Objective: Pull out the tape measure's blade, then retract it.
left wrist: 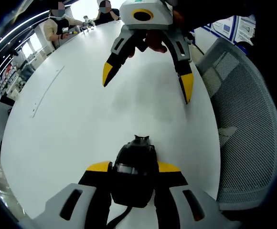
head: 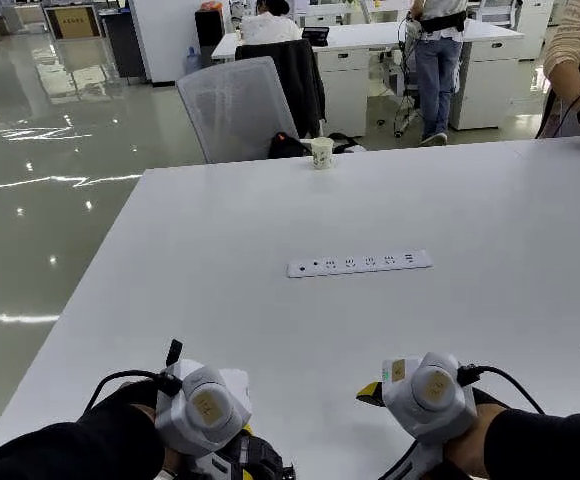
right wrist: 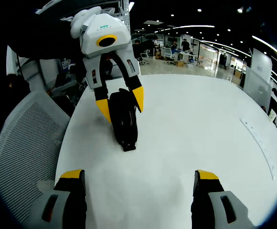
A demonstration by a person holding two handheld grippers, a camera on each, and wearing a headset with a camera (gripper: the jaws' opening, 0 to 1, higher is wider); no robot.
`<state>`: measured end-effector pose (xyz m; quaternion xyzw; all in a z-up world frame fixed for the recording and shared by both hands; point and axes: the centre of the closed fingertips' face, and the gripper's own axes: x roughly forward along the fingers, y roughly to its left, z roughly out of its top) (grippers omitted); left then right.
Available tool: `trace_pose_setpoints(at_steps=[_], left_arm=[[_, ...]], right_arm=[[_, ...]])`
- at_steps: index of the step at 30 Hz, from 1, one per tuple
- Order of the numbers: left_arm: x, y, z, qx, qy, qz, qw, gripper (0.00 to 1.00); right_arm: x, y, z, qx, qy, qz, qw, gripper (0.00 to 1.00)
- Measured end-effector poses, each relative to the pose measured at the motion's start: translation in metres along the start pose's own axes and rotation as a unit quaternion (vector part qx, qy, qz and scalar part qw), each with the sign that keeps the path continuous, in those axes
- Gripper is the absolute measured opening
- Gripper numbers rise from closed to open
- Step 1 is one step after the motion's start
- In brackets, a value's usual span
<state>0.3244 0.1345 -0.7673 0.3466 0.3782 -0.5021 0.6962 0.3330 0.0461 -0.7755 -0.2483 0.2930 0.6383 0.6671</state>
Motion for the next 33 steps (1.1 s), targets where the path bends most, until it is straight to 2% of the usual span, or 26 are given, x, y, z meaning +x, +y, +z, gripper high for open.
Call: trace_pose_setpoints(at_steps=[1,4,9,16,29,33], left_arm=[[0.000,0.000,0.000,0.000,0.000,0.000,1.0000,0.29],[0.001,0.000,0.000,0.000,-0.001,-0.002,1.0000,0.29],[0.001,0.000,-0.001,0.000,-0.004,-0.004,1.0000,0.29],[0.000,-0.001,-0.002,-0.005,-0.011,-0.001,0.9999,0.29],[0.001,0.000,-0.002,-0.011,-0.014,0.000,0.9998,0.29],[0.001,0.000,-0.002,-0.013,-0.014,-0.001,0.9998,0.29]], right_arm=[[0.000,0.001,0.001,-0.003,0.002,0.005,1.0000,0.87],[0.006,-0.002,0.005,-0.001,0.000,0.001,1.0000,0.88],[0.011,-0.003,0.010,-0.011,-0.001,0.002,0.9999,0.78],[0.019,0.001,0.018,-0.017,-0.001,0.015,0.9997,0.59],[0.045,0.021,0.016,-0.038,0.027,0.039,0.9981,0.50],[0.049,0.022,0.019,-0.040,0.025,0.039,0.9981,0.46]])
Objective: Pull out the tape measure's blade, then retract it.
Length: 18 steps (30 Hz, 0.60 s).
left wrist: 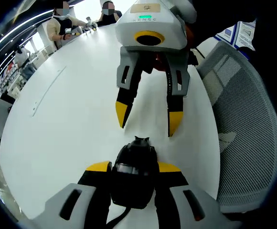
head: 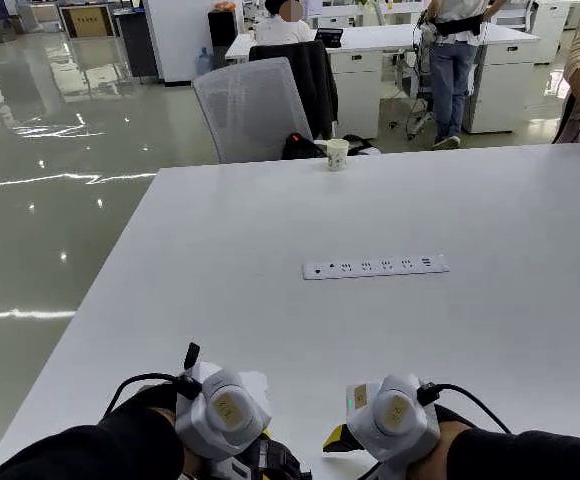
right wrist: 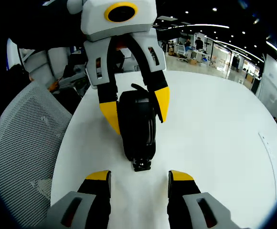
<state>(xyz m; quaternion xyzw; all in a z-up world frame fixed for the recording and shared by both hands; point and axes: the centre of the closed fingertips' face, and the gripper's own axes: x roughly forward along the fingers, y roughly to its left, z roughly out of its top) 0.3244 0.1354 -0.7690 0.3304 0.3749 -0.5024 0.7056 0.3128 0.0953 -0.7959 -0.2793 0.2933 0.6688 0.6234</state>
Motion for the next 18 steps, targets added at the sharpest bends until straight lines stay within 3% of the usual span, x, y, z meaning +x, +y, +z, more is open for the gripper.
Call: trace_pose_setpoints(at_steps=[9,18], left_arm=[[0.001,0.000,0.000,-0.004,-0.003,0.002,1.0000,0.30],[0.002,0.000,0.000,-0.008,-0.006,0.001,1.0000,0.31]], right_arm=[[0.006,-0.004,0.007,0.014,-0.008,0.004,0.9999,0.37],[0.011,-0.003,-0.001,-0.007,0.010,0.008,0.9999,0.26]])
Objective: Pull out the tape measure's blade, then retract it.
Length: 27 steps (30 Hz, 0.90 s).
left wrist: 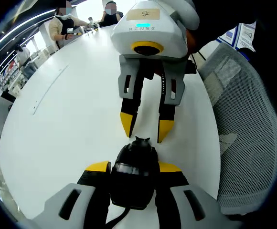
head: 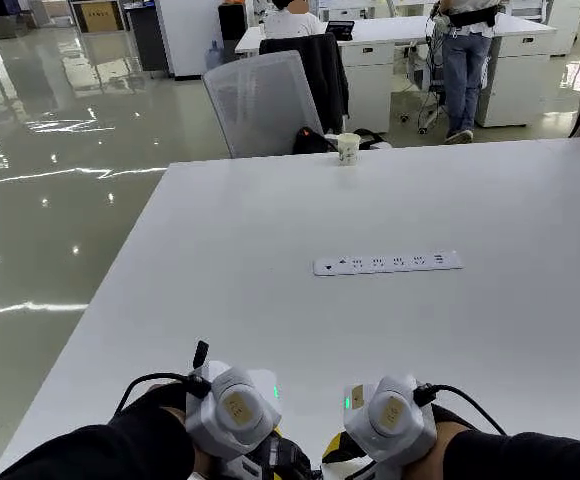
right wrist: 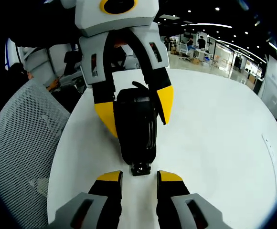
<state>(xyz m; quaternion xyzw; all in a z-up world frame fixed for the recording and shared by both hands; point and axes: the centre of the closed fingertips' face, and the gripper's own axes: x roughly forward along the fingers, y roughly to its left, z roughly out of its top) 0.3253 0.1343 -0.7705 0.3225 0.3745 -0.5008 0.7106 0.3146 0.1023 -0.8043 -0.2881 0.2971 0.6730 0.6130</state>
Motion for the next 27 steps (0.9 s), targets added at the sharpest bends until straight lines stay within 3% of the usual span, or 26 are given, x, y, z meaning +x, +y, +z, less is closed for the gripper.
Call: trace_pose_setpoints(at_steps=[7,10,19,27], left_arm=[[0.005,-0.002,-0.002,0.006,0.004,-0.006,1.0000,0.33],[0.004,-0.001,-0.002,0.012,0.000,-0.002,0.9999,0.32],[0.004,0.000,-0.001,0.011,0.001,-0.003,0.9999,0.32],[0.004,0.000,0.000,0.011,-0.003,-0.003,0.9999,0.32]], right_arm=[[0.005,0.002,0.002,-0.012,0.001,0.006,0.9999,0.18],[0.007,-0.001,0.004,-0.022,0.000,-0.006,0.9997,0.13],[0.010,-0.002,0.006,-0.038,0.006,0.004,0.9993,0.12],[0.010,-0.004,0.006,-0.015,-0.001,0.006,0.9999,0.11]])
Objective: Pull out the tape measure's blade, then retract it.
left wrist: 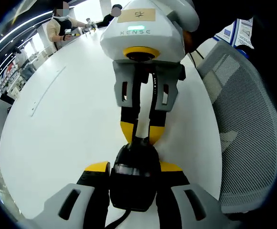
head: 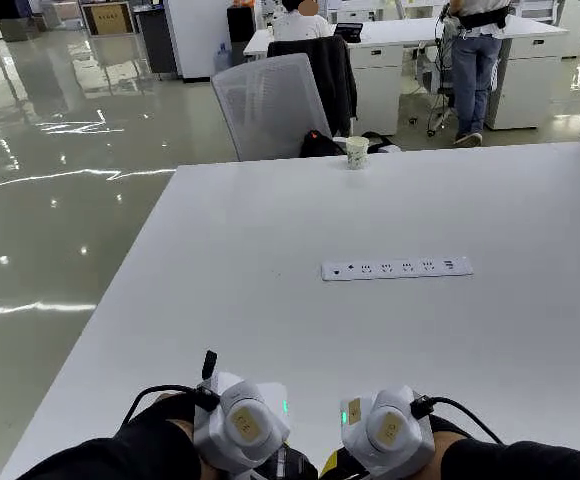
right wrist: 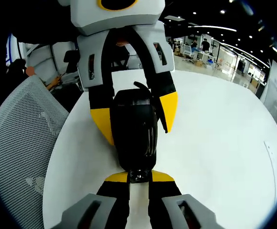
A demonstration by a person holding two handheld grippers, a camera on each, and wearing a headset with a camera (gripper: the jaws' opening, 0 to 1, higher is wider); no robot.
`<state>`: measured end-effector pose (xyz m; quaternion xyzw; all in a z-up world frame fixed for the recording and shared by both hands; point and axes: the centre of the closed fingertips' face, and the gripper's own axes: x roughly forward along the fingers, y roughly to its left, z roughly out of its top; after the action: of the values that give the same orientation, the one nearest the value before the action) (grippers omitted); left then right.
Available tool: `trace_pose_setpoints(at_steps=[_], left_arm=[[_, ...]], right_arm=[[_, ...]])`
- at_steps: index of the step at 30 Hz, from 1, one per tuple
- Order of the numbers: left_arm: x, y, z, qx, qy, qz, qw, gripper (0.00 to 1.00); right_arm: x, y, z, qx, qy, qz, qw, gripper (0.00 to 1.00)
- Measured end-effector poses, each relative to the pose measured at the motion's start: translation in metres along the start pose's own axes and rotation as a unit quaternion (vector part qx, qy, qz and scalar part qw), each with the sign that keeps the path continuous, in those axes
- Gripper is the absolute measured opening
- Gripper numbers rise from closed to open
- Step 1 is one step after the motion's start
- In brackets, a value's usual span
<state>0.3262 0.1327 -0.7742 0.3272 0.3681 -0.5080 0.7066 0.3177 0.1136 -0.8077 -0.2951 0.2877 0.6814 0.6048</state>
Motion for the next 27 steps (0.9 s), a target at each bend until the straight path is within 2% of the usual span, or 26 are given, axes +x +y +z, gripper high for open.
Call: trace_pose_setpoints(at_steps=[17,27], left_arm=[[-0.0002,0.0020,-0.0013,-0.006,-0.015,-0.003,0.9999,0.31],[0.0000,-0.0001,-0.0013,-0.004,-0.013,0.000,0.9999,0.31]], right_arm=[[-0.0025,0.0010,-0.0023,-0.003,-0.005,-0.006,1.0000,0.10],[-0.0056,0.0016,-0.0066,-0.001,-0.001,-0.001,1.0000,0.10]])
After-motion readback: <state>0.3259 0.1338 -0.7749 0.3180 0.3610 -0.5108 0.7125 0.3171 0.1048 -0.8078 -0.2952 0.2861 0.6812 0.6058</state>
